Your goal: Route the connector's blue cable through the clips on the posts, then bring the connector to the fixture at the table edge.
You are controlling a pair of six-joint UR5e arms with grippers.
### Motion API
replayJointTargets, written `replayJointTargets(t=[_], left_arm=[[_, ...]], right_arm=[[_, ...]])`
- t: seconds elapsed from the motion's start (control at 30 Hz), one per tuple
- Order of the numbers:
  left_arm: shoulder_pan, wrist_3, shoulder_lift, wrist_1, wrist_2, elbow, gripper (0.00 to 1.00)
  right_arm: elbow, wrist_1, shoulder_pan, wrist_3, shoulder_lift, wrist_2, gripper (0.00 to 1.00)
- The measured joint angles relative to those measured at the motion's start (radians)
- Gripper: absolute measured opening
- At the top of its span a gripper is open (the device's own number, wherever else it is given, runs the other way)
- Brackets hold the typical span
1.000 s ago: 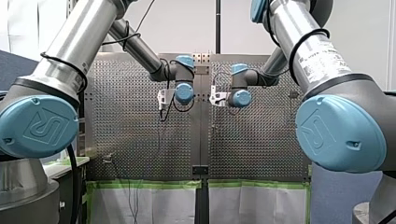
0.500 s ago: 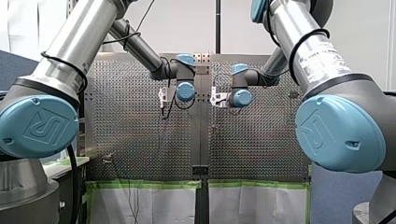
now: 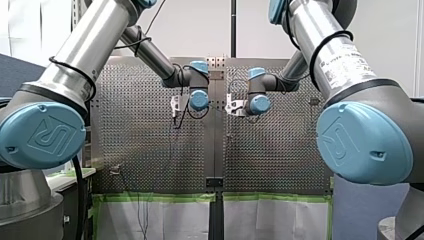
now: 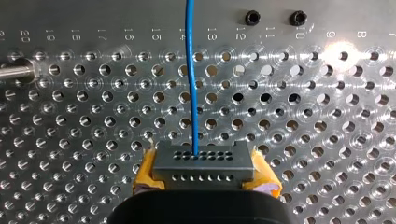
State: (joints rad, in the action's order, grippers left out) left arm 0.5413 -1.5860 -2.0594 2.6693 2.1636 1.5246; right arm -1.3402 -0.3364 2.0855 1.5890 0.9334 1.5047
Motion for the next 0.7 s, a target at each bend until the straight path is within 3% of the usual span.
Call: replayJointTargets(t=[0.43, 0.7], left_arm=[[-0.018, -0.001, -0.009, 0.011, 0.002, -0.049, 1.00], [-0.021, -0.001, -0.052, 0.036, -0.001, -0.064, 1.00]], right_arm=[[0.000, -0.004, 0.000, 0.000, 0.000, -0.003, 0.01], [0.000, -0.004, 0.000, -0.001, 0.000, -0.003, 0.01]])
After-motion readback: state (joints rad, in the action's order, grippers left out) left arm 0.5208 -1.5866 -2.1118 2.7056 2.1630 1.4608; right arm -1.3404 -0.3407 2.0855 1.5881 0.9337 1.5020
